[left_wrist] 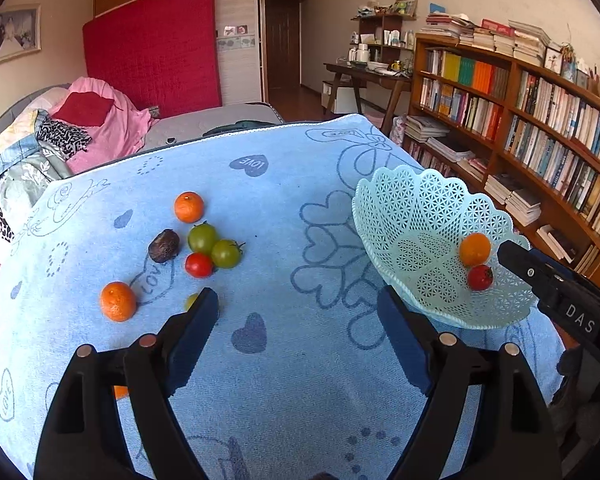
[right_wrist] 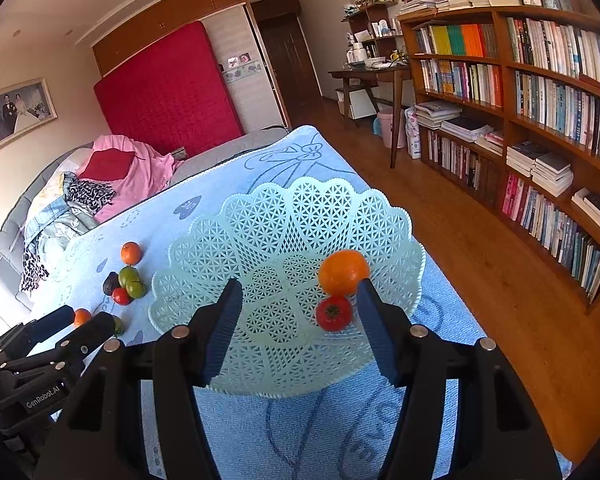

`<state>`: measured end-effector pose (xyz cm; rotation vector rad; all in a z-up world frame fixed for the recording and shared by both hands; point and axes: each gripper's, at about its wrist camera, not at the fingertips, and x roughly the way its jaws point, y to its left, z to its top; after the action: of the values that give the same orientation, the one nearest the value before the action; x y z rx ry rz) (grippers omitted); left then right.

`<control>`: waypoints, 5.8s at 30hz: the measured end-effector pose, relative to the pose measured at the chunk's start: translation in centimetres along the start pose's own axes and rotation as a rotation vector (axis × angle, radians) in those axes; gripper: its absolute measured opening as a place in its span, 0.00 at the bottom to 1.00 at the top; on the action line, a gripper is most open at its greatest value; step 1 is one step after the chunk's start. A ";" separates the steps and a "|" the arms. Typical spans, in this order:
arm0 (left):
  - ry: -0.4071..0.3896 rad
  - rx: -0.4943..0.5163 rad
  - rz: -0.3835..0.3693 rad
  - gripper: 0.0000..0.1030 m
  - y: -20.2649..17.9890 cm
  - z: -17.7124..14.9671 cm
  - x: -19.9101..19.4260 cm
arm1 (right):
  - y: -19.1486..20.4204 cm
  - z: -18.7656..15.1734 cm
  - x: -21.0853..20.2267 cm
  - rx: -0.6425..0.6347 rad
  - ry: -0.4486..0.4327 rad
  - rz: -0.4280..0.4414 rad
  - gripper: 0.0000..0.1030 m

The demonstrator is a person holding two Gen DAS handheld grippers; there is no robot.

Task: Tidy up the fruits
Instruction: 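Move left tool to an oval orange while right tool moves to a green tomato, then grasp the green tomato with right tool while left tool grasps the oval orange, then carry the green tomato into the basket and release with right tool while left tool carries the orange, then lower the oval orange into the basket with left tool and open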

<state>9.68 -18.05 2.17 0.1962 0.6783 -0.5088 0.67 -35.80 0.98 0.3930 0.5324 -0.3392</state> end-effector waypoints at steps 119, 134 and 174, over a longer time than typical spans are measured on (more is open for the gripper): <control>0.116 -0.220 0.012 0.42 16.5 -8.7 1.1 | 20.6 -4.4 9.8 -0.341 0.301 0.234 0.28; 0.047 -0.145 0.013 0.42 12.7 -5.1 -2.1 | 17.3 -1.1 4.0 -0.265 0.162 0.304 0.28; 0.025 0.093 -0.293 0.42 -3.5 6.3 3.9 | 3.3 0.9 1.7 -0.091 0.173 0.061 0.53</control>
<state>13.89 -24.69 4.48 0.1912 0.7127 -0.8211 3.77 -33.66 1.62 0.3510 0.7005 -0.2221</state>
